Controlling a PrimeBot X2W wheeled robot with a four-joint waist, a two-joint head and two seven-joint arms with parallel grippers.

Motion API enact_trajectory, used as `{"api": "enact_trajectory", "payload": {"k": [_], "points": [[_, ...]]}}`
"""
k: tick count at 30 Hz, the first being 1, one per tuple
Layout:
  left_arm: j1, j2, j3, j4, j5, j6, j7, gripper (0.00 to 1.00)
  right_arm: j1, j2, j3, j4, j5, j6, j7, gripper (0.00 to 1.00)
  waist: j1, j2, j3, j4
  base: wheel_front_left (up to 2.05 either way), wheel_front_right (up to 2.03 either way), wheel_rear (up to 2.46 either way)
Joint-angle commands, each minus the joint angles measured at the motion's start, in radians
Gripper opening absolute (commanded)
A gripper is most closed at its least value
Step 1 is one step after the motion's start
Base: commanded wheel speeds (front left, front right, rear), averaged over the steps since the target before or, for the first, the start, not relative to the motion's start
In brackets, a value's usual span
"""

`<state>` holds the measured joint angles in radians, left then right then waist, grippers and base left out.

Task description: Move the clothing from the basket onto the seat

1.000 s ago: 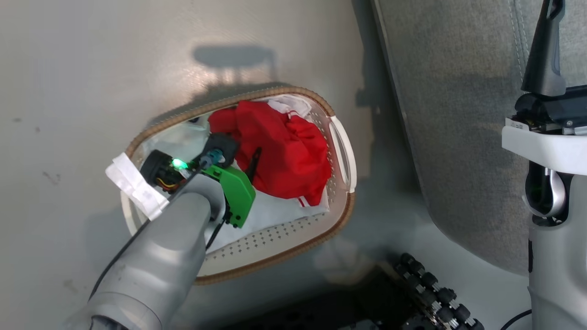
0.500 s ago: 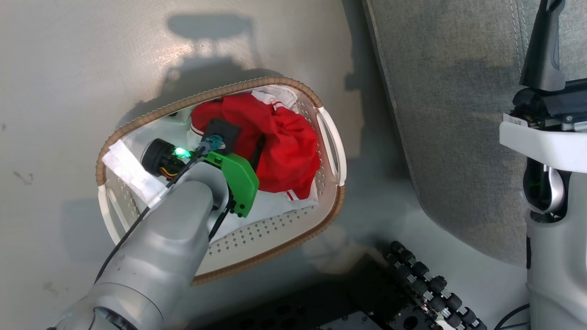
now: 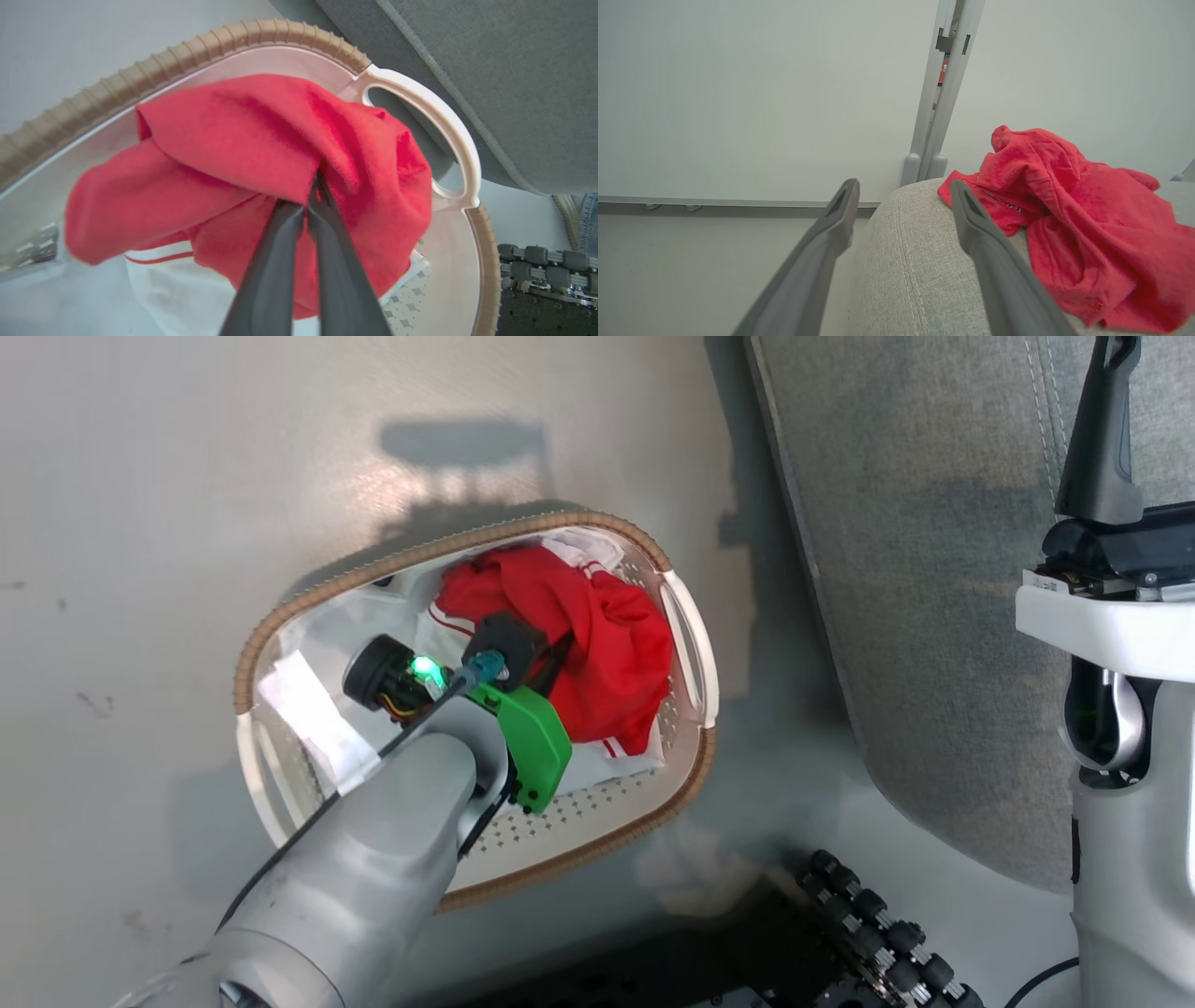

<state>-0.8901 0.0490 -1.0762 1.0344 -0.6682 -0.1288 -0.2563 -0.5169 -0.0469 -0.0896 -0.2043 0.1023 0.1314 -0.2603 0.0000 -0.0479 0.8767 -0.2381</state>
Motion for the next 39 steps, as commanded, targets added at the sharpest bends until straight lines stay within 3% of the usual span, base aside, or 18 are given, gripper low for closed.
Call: {"api": "enact_trajectory", "payload": {"k": [1, 10, 21, 33, 39], "points": [[0.022, 0.01, -0.007, -0.01, 0.007, -0.004, -0.006, 0.0, 0.021, -0.002, -0.004, 0.008, -0.01, -0.001, -0.003, 1.0, 0.0, 0.0, -0.046, 0.037, 0.0, 0.0, 0.0], [0.114, 0.095, 0.07, -0.214, 0.113, 0.025, -0.009, 0.0, 0.076, -0.003, 0.0, 0.063, -0.049, -0.001, -0.003, 1.0, 0.0, 0.0, -0.224, 0.123, 0.0, 0.0, 0.0], [0.22, 0.229, 0.129, -0.467, 0.263, 0.024, -0.01, 0.0, 0.224, -0.003, -0.007, 0.167, -0.074, -0.001, -0.003, 1.0, 0.0, 0.0, -0.53, 0.206, 0.0, 0.0, 0.0], [0.05, 0.409, 0.131, -0.643, 0.355, 0.014, 0.058, 0.0, 0.319, -0.003, 0.028, 0.25, -0.056, -0.001, -0.003, 1.0, 0.0, 0.0, -0.732, 0.195, 0.0, 0.0, 0.0], [-0.068, 0.45, 0.157, -0.695, 0.367, 0.009, 0.084, 0.0, 0.329, -0.003, 0.049, 0.273, -0.054, -0.001, -0.003, 1.0, 0.0, 0.0, -0.763, 0.177, 0.0, 0.0, 0.0]]}}
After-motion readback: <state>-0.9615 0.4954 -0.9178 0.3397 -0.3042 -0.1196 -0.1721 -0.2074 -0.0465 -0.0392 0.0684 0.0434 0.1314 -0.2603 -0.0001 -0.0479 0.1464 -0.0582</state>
